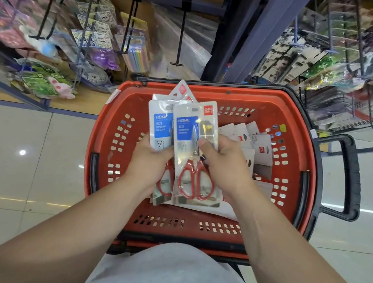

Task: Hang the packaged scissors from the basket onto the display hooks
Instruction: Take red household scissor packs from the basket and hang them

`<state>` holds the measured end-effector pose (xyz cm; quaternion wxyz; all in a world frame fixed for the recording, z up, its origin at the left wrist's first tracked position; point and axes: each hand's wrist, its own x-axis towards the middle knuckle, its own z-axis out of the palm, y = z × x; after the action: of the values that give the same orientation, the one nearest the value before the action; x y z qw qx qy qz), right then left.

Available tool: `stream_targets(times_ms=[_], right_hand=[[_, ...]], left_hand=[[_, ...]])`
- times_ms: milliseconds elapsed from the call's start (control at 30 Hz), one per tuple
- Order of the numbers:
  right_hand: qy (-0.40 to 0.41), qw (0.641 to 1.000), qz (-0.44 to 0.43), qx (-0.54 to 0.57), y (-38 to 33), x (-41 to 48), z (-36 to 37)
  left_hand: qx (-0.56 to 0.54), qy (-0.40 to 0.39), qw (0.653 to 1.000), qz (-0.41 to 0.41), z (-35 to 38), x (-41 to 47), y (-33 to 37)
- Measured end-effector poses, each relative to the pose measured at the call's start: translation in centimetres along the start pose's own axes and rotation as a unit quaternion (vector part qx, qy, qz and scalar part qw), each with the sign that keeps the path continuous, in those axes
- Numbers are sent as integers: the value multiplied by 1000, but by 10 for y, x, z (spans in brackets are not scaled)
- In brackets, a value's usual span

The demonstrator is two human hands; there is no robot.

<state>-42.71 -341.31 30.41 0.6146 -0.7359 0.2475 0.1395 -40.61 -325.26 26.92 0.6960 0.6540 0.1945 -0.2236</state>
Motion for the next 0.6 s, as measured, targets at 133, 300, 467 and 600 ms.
stream_targets(times_ms=[133,300,467,600], right_hand=[[10,981,77,178,2,6,-12],[53,966,123,223,16,16,-22],[73,983,131,107,24,20,-24],[26,996,82,34,26,10,-22]], left_hand=[[-16,-31,999,-10,-1,-1,1],[-36,-64,996,-46,-5,-1,2],[-95,-71,987,-109,-8,-6,-1],[-160,-59,976,-139,-11,-5,0]])
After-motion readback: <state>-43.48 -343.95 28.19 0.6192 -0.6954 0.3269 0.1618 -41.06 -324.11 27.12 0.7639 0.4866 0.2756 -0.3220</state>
